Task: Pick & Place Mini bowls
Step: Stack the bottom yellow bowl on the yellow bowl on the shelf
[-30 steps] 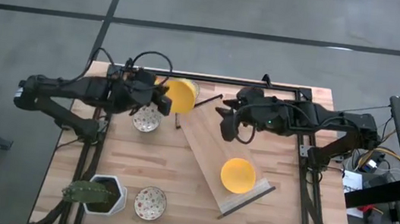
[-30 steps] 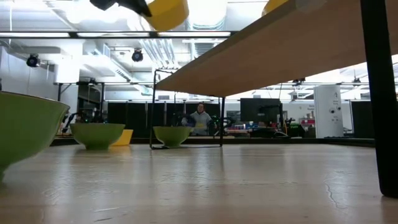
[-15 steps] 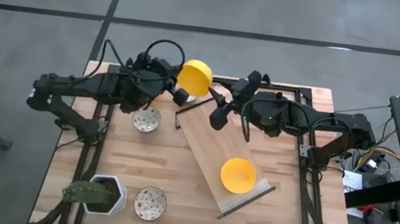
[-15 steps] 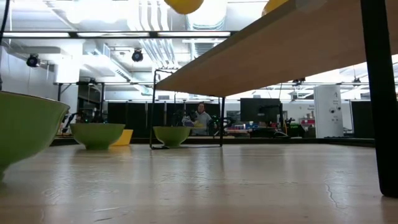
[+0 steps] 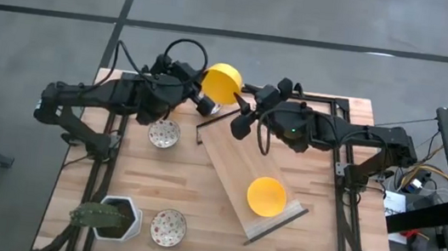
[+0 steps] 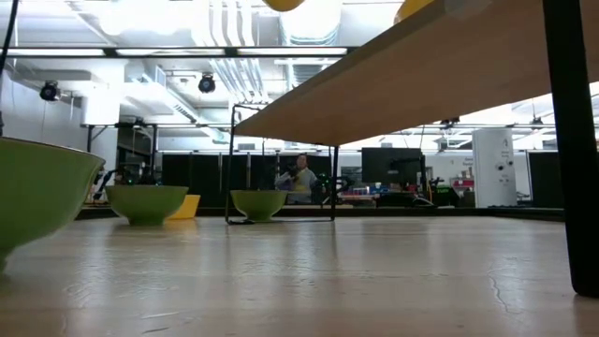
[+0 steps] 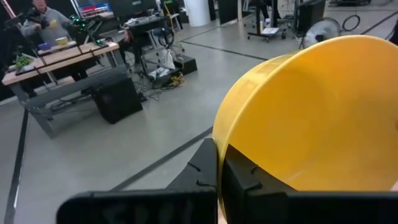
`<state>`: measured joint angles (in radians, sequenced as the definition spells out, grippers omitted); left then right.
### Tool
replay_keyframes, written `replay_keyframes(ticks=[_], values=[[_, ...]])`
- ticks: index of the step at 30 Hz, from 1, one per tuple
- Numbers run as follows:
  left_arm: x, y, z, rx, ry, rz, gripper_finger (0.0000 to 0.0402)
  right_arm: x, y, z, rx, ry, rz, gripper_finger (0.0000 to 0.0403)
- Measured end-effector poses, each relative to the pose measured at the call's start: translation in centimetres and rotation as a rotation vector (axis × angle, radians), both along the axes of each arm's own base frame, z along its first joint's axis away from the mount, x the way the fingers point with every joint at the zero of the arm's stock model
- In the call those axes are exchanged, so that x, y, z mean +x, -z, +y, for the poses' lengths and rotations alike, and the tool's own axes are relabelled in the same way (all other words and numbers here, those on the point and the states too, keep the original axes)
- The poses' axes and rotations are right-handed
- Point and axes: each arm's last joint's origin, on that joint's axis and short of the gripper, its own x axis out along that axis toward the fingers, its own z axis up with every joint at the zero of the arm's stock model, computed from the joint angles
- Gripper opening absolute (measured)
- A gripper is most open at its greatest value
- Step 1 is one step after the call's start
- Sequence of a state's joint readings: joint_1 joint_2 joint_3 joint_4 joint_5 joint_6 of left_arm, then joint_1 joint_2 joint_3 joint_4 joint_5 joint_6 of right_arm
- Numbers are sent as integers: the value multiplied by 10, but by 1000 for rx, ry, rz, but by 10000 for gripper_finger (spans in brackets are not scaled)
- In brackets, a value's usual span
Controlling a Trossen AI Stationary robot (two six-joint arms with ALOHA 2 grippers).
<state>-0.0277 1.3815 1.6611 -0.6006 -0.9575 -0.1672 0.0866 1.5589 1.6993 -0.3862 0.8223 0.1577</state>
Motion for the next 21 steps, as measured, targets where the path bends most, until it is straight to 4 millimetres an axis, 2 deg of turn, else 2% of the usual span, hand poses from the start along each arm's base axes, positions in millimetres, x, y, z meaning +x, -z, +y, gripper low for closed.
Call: replay_keyframes(ticks=[7, 13, 15, 21], values=[[-1, -2, -5, -10, 26, -20, 0, 0, 0, -4, 9, 2, -6, 126], [-2, -3, -5, -20, 27, -36, 3, -2, -2, -6, 24, -5, -22, 44], [-2, -4, -6, -25, 39, -46, 12, -3, -4, -8, 34, -15, -30, 21], [-5, -12, -8, -31, 116, -89, 70, -8, -16, -14, 42, -19, -26, 10]])
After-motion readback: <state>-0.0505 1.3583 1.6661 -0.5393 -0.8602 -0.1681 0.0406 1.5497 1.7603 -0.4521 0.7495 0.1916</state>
